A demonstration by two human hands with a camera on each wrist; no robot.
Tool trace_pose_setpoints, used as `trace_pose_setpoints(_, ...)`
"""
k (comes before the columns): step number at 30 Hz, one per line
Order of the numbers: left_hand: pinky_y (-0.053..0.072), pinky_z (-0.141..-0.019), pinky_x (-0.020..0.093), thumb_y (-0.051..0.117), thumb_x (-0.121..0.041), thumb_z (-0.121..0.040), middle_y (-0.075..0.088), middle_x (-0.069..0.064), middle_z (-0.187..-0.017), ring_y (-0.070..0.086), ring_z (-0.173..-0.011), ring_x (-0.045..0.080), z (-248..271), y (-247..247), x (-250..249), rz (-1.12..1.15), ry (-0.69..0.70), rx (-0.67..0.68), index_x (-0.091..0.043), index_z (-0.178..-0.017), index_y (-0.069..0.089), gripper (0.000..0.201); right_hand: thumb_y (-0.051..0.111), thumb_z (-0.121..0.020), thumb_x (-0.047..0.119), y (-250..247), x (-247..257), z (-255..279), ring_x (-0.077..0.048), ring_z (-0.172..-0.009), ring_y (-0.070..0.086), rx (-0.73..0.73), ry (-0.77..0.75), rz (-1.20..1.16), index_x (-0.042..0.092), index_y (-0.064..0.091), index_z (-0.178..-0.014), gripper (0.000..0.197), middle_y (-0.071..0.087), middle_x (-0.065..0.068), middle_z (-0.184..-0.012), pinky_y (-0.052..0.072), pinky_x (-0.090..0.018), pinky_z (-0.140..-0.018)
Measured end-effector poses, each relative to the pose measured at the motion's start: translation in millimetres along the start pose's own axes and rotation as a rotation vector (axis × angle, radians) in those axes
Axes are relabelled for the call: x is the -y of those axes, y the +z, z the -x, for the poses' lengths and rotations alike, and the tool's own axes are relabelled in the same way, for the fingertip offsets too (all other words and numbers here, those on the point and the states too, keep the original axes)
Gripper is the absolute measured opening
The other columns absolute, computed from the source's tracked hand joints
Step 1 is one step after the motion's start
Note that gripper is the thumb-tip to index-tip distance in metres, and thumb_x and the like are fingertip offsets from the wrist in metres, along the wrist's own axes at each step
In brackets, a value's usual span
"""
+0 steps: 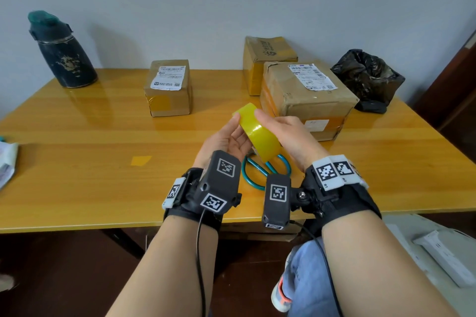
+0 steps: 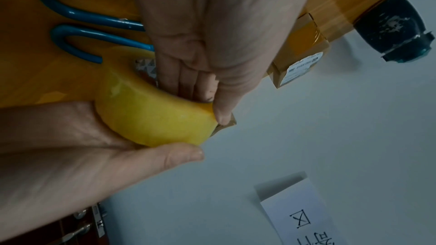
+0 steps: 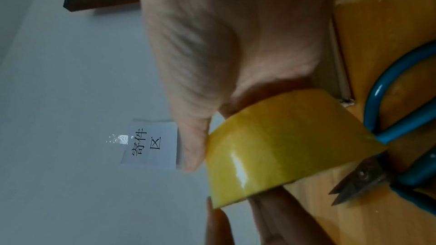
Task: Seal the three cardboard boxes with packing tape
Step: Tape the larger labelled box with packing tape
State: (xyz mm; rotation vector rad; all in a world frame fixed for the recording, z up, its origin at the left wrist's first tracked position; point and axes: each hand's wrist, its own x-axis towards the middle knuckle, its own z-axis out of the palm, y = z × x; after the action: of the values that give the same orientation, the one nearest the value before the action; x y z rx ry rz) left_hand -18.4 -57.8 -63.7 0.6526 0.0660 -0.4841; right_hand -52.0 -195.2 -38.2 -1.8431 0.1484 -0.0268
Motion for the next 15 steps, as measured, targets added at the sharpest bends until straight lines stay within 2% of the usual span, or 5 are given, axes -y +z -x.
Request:
trace_pose_setpoints(5, 0.06, -0.069, 0.032, 0.05, -0.016, -0.098, 0.073, 0.018, -0.084, 0.073, -0.074, 0.024, 0.9, 0.9, -3.5, 0.032, -0.007, -0.055, 0.002, -0.097, 0.061, 0.021, 0.063, -0.09, 0.039, -5.4, -5.0, -0.7, -0.03, -0.103, 0.066, 0.094, 0.005, -0.055, 0.011, 0.071, -0.104, 0.033, 0.073, -0.01, -0.103, 0.046, -0.051, -0.1)
trace_pose_setpoints(7, 0.06, -0.064, 0.033, 0.05, -0.015, -0.098, 0.072, 0.019, -0.077, 0.072, -0.066, 0.024, 0.5, -0.5, -5.8, 0.093, -0.019, -0.102, 0.004, -0.092, 0.057, 0.021, 0.063, -0.091, 0.024, -8.9, -8.5, 1.3, -0.031, -0.108, 0.064, 0.174, -0.025, -0.051, 0.012, 0.069, -0.108, 0.022, 0.071, -0.012, -0.109, 0.045, -0.05, -0.102)
trace_pose_setpoints(10, 0.055, -0.068, 0.033, 0.049, -0.015, -0.099, 0.07, 0.02, -0.078, 0.071, -0.066, 0.025, -0.4, -3.2, -4.7, 0.127, -0.025, -0.135, 0.005, -0.093, 0.053, 0.021, 0.062, -0.087, 0.0, -10.9, -8.9, 3.5, -0.026, -0.107, 0.064, 0.274, -0.033, -0.077, 0.007, 0.062, -0.117, 0.031, 0.068, -0.016, -0.115, 0.049, -0.041, -0.099)
trace_pose_setpoints(12, 0.054, -0.074, 0.034, 0.048, -0.016, -0.099, 0.068, 0.02, -0.087, 0.068, -0.077, 0.027, -0.6, -4.7, -3.8, 0.108, -0.039, -0.102, 0.005, -0.095, 0.054, 0.022, 0.065, -0.083, -0.004, -9.4, -8.4, 4.0, -0.021, -0.103, 0.066, 0.254, -0.058, -0.053, 0.008, 0.063, -0.114, 0.033, 0.069, -0.013, -0.111, 0.052, -0.038, -0.095)
trace_pose_setpoints(15, 0.052, -0.082, 0.035, 0.057, -0.019, -0.093, 0.07, 0.017, -0.095, 0.067, -0.085, 0.025, -0.4, -5.4, -1.1, -0.155, -0.081, -0.036, 0.0, -0.095, 0.066, 0.021, 0.07, -0.084, 0.007, -3.8, -10.2, 2.7, -0.028, -0.096, 0.068, 0.136, -0.052, -0.06, 0.006, 0.066, -0.107, 0.024, 0.071, -0.017, -0.102, 0.055, -0.042, -0.089)
